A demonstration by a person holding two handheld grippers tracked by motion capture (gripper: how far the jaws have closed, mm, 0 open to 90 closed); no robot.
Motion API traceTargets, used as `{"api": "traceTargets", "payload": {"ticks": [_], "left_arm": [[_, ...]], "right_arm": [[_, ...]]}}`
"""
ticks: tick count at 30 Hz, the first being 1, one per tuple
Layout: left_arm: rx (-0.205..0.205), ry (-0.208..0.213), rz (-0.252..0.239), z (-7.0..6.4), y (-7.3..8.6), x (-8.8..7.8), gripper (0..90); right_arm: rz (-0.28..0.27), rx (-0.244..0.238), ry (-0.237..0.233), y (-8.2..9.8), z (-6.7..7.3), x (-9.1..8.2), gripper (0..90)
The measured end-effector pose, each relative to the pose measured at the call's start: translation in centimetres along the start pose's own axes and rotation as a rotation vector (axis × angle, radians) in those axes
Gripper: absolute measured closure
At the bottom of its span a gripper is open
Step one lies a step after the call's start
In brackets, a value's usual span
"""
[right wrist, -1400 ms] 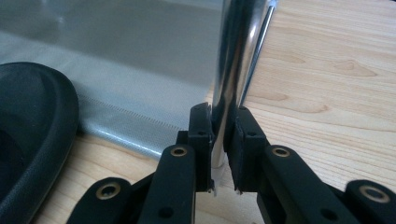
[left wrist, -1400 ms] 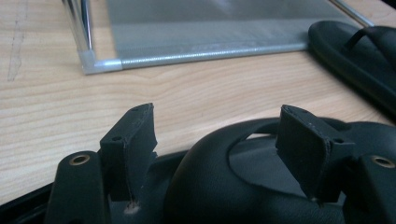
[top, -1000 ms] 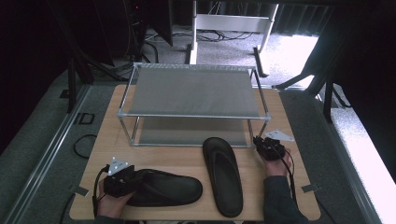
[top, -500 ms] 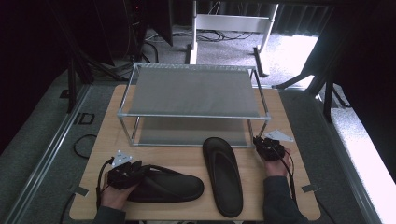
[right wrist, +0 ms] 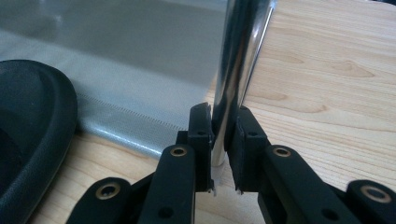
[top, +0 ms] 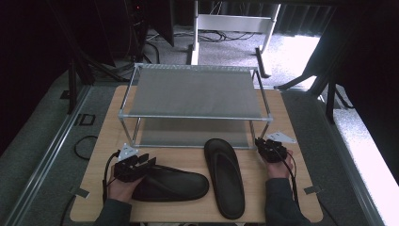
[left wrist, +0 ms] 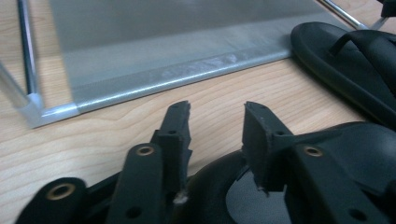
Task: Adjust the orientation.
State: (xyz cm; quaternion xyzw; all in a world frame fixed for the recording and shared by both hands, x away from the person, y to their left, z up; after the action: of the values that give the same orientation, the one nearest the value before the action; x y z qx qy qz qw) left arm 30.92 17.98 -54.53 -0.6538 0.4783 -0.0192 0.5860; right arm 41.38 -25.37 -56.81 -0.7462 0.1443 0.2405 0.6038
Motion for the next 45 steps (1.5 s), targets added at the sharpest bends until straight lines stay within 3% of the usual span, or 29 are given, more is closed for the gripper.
{"api": "traceTargets", "payload": {"ticks": [5, 7, 11, 15, 16, 18, 24, 28, 34, 37, 45], "left_arm": [[-0.015, -0.028, -0.007, -0.1, 0.9, -1.5, 54.2], [-0.029, -0.055, -0.027, 0.1, 1.5, -3.0, 53.5], [-0.056, -0.061, -0.048, 0.2, 2.3, -4.5, 53.4], [-0.061, -0.094, -0.033, 0.3, 3.5, -5.7, 53.5], [-0.055, -0.112, -0.007, 0.3, 4.2, -6.0, 54.2], [-0.055, -0.114, 0.004, 0.3, 4.6, -6.1, 54.6], [-0.041, -0.123, 0.094, 0.3, 6.4, -5.1, 54.4], [-0.041, -0.121, 0.12, 0.6, 6.6, -4.4, 54.6], [-0.071, -0.131, 0.124, 1.8, 6.1, -3.7, 57.6], [-0.063, -0.135, 0.126, 1.9, 5.9, -3.5, 57.6], [-0.041, -0.143, 0.134, 3.8, 3.3, -1.3, 63.1]], "right_arm": [[0.001, -0.002, 0.001, 0.0, 0.0, 0.0, 79.7], [0.001, -0.003, 0.002, 0.0, 0.0, 0.0, 79.7], [0.001, -0.003, 0.002, 0.0, 0.0, 0.0, 79.7], [0.002, -0.003, 0.003, 0.0, 0.0, -0.1, 79.7], [0.001, -0.003, 0.003, 0.0, 0.0, 0.0, 79.7], [0.001, -0.004, 0.004, 0.0, 0.0, 0.0, 79.7], [0.001, -0.004, 0.005, 0.0, 0.0, 0.0, 79.5], [0.0, -0.004, 0.005, 0.0, 0.0, 0.0, 79.6], [-0.002, -0.001, 0.004, 0.0, 0.0, 0.0, 79.5], [-0.002, -0.002, 0.004, 0.0, 0.0, 0.0, 79.5], [-0.001, -0.003, 0.004, 0.0, 0.0, 0.1, 79.7]]}}
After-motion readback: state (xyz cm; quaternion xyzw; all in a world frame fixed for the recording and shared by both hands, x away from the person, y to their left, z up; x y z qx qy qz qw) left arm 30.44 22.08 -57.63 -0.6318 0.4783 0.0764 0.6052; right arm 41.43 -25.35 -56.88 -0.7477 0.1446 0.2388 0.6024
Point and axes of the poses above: each handheld gripper's, and its own axes: x roughly forward along the jaws, y roughly out of its underside, z roughly to its left, the point moved 6 cm from there along x, roughly forward along the jaws, and after that the axes turned 14 degrees about y, right-handed, at the moved point
